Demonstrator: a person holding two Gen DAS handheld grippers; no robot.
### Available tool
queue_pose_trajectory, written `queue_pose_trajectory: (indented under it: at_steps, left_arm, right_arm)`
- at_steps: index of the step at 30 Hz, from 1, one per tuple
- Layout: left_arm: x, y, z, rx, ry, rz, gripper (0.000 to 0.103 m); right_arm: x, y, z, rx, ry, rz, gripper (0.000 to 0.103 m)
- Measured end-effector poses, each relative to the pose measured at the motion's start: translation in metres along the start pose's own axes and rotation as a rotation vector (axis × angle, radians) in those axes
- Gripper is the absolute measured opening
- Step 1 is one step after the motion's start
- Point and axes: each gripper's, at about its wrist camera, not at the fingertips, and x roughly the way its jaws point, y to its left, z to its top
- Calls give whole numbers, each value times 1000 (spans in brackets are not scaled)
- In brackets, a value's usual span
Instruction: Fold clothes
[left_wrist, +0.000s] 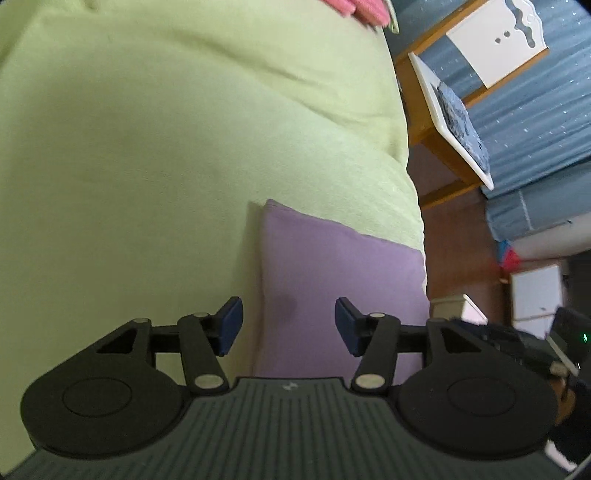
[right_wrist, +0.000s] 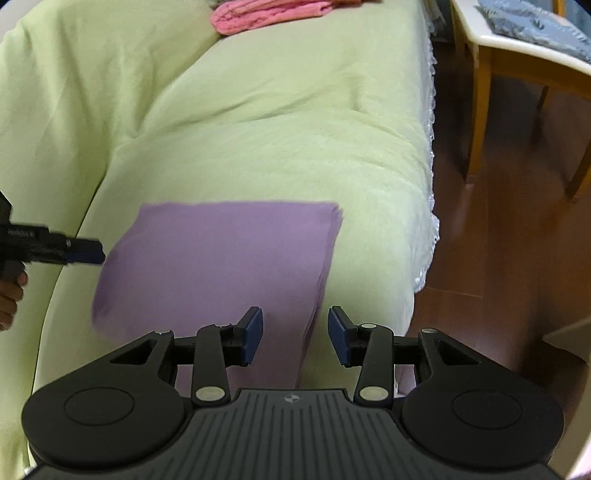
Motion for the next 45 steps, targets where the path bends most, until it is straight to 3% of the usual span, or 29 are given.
queue_pose_trajectory:
  at_steps: [4,9,14,17,21,27,28,29,30,33,39,42,45]
  left_arm:
    - [27,17,15,-1,52,-63,51]
    - [43,36,28,-75,36,-240,53]
    - [61,38,35,-64,33,-337,53]
    - [68,45,37,-83,27,-378,47]
    - [70,45,38,-53,31,-337,17]
    - [62,35,32,30,0,-272,15]
    - [62,32,31,41,-11,-261,14]
    - [61,28,30,52,-25,-246,12]
    - [59,25,27,66,-43,-230,11]
    - [50,15,13,105,-99,-177,9]
    - [-13,-15,-39,94,-304,-63,8]
    - [-56,-34,-82,4,-454,11,8]
    - [-87,-62,-132,-98,-591,131,8]
  right_arm:
    - [13,-19,14,53,10,28,42]
    - [21,-38,21,134,-16,105,44]
    - [30,-58,27,229,-41,196,46]
    - [37,-71,31,269,-39,256,46]
    - [54,-83,31,315,-21,330,47]
    - [67,-76,35,285,0,416,46]
    - [69,-74,36,274,2,419,39]
    - [70,-73,36,263,5,422,14]
    - [70,-70,36,242,6,417,8]
    - [60,-49,41,113,-20,387,5]
    - [14,10,75,-198,-86,423,4]
    - [0,42,100,-362,-70,482,4]
    - [-2,63,120,-503,8,579,4]
